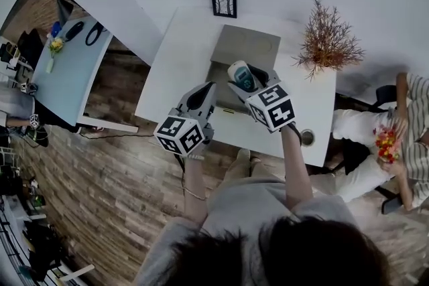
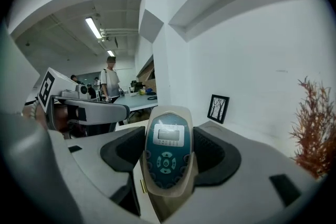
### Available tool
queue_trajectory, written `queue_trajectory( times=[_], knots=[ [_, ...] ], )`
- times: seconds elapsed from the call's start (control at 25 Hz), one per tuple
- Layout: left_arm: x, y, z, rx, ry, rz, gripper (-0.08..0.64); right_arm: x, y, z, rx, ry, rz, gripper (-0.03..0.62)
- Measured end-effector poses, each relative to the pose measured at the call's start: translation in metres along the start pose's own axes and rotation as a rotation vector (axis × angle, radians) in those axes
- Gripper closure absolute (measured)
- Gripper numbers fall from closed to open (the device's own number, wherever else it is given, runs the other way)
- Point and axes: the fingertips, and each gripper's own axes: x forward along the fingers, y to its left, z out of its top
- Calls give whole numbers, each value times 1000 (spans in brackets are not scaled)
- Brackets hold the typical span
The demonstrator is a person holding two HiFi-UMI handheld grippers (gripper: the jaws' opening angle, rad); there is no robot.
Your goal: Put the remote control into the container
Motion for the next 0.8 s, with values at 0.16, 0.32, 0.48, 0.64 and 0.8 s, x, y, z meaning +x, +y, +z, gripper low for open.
queue_trajectory(
  times=[0.16,0.32,0.48,0.64,0.8],
  knots=[
    [6,14,-15,-33,37,-5,557,19,-2,-18,14,56,7,308],
    [11,24,-33,-65,73,-13,557,36,-2,-33,-1,116,21,308],
    [15,36,-47,-106,96,-7,557,55,-4,-53,-14,202,35,308],
    [19,48,-58,-129,126,-7,557,74,-6,-73,2,274,45,308],
    [20,60,-64,-145,145,-4,557,95,-9,-93,-2,340,58,308]
  ],
)
